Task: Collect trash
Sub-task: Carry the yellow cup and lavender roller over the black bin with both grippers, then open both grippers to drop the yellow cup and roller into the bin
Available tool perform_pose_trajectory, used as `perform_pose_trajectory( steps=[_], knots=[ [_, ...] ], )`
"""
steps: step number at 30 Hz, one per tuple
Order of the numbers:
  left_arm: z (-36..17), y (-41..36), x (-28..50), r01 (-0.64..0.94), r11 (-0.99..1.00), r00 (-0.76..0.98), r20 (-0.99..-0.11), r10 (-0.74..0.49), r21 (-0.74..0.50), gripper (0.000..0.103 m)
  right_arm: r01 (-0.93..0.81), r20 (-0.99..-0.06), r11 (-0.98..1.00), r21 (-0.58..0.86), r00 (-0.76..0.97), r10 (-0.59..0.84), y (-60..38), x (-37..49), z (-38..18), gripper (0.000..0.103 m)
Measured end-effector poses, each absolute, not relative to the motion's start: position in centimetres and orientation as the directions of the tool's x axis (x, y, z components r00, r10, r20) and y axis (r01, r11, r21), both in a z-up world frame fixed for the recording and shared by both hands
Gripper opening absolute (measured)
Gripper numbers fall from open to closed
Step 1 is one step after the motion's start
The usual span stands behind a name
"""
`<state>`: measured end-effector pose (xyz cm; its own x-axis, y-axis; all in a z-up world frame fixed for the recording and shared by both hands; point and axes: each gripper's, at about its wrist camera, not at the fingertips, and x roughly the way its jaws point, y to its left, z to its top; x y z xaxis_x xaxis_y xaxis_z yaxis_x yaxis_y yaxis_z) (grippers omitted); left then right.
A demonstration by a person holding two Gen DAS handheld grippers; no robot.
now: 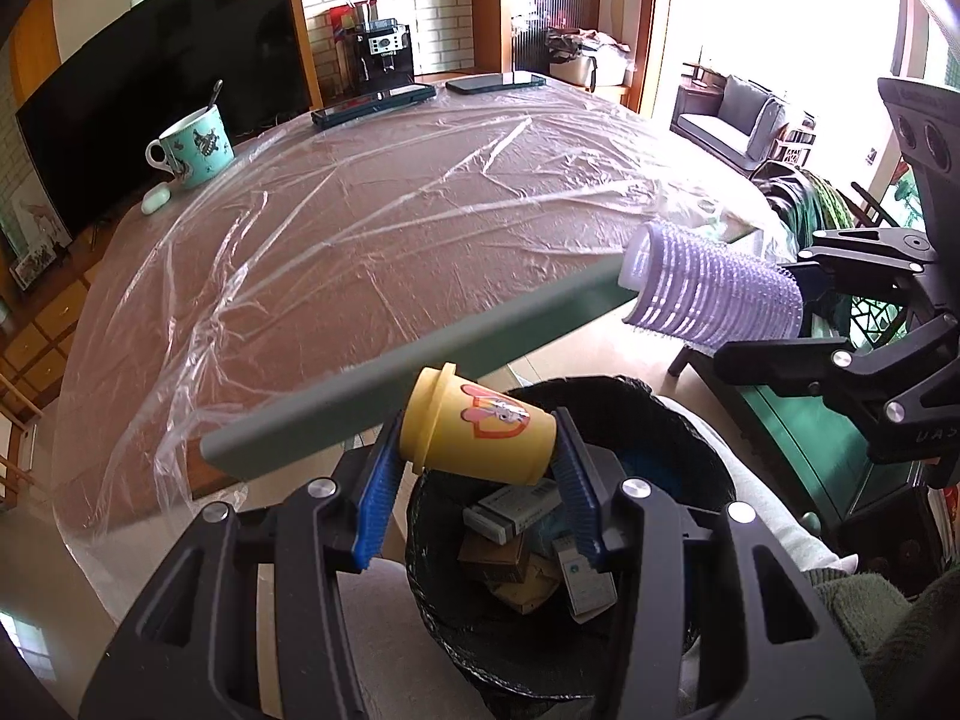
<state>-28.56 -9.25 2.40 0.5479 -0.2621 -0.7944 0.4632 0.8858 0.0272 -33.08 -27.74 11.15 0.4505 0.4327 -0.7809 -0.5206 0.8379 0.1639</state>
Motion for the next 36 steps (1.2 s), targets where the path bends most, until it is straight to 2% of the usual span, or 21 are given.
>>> perform_pose_trajectory(
  steps=[36],
  knots=[
    [-2.6, -10.5, -30.3, 0.506, 0.859, 0.472, -0.859, -0.198, 0.080, 0.049, -0.543, -0.859, 0.825, 0.153, 0.340, 0.383, -26.5, -35.1, 6.5, 0.045]
  ],
)
